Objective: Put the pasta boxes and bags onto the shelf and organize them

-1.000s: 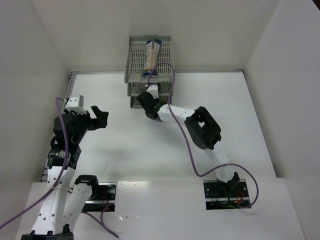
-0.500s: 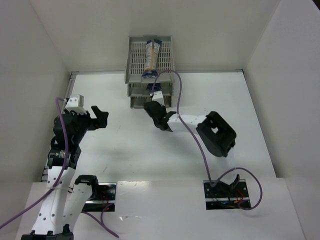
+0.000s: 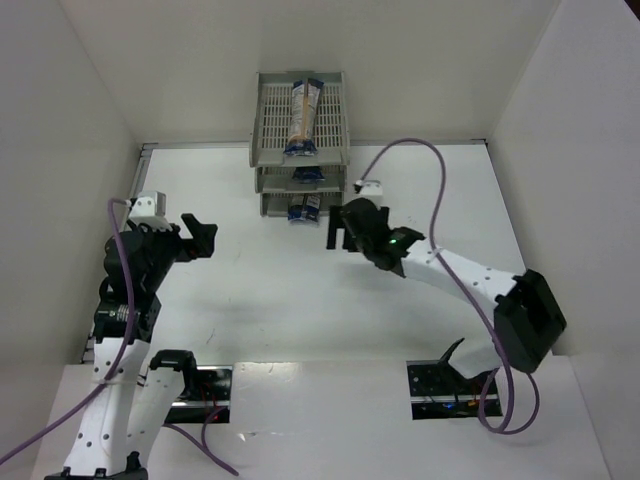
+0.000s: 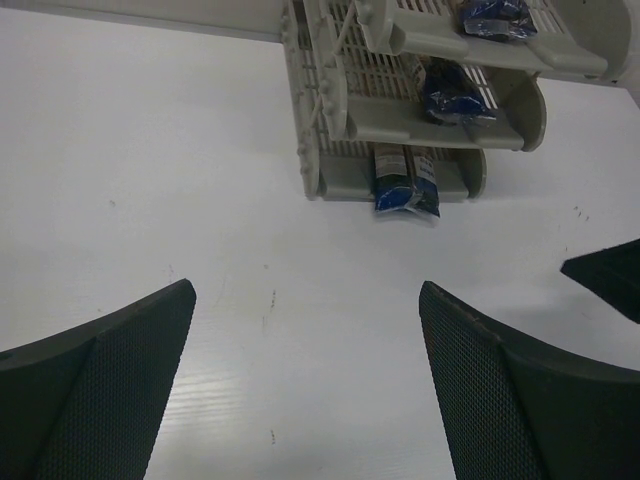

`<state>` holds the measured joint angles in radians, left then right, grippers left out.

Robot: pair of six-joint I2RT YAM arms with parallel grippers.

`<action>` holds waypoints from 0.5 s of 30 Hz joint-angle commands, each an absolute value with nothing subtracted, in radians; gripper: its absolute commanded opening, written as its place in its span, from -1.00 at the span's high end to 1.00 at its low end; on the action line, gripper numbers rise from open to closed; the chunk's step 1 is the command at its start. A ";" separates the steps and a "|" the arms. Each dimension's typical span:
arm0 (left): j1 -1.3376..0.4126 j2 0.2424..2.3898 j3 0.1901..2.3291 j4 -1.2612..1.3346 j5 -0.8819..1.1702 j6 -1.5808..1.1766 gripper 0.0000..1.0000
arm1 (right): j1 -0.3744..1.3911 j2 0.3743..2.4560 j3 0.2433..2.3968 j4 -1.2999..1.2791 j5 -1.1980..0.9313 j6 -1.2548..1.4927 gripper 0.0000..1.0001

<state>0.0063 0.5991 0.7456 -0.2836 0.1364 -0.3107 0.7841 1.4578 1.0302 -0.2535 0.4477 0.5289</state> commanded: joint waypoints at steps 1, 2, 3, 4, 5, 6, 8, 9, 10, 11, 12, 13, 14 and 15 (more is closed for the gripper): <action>0.014 0.575 0.720 -0.244 0.166 -0.308 -1.00 | 0.608 1.304 0.948 -0.474 0.205 0.613 -1.00; 0.014 0.575 0.719 -0.244 0.166 -0.308 -1.00 | 0.566 1.263 0.928 -0.488 0.158 0.624 -1.00; 0.014 0.575 0.719 -0.244 0.166 -0.308 -1.00 | 0.528 1.218 0.889 -0.500 0.119 0.647 -1.00; 0.014 0.575 0.710 -0.244 0.166 -0.308 -1.00 | 0.493 1.119 0.870 -0.514 0.091 0.667 -1.00; 0.014 0.575 0.710 -0.244 0.166 -0.308 -1.00 | 0.448 1.065 0.847 -0.528 0.074 0.689 -1.00; 0.005 0.575 0.710 -0.235 0.175 -0.308 -1.00 | 0.437 1.013 0.847 -0.544 0.086 0.742 -1.00; 0.005 0.575 0.710 -0.235 0.186 -0.318 -1.00 | 0.428 0.855 0.847 -0.593 0.116 0.782 -1.00; -0.006 0.575 0.701 -0.235 0.195 -0.318 -1.00 | 0.428 0.807 0.847 -0.612 0.129 0.805 -1.00; -0.006 0.575 0.701 -0.235 0.195 -0.318 -1.00 | 0.413 0.723 0.857 -0.644 0.129 0.845 -1.00; -0.017 0.575 0.701 -0.226 0.195 -0.318 -1.00 | 0.400 0.688 0.874 -0.662 0.129 0.856 -1.00; -0.017 0.575 0.701 -0.225 0.195 -0.318 -1.00 | 0.375 0.655 0.883 -0.682 0.138 0.870 -1.00; -0.028 0.584 0.692 -0.225 0.204 -0.318 -1.00 | 0.374 0.629 0.893 -0.702 0.152 0.894 -1.00; -0.028 0.584 0.692 -0.225 0.204 -0.318 -1.00 | 0.374 0.591 0.906 -0.744 0.162 0.916 -1.00; -0.028 0.584 0.692 -0.225 0.204 -0.318 -1.00 | 0.374 0.577 0.907 -0.756 0.163 0.925 -1.00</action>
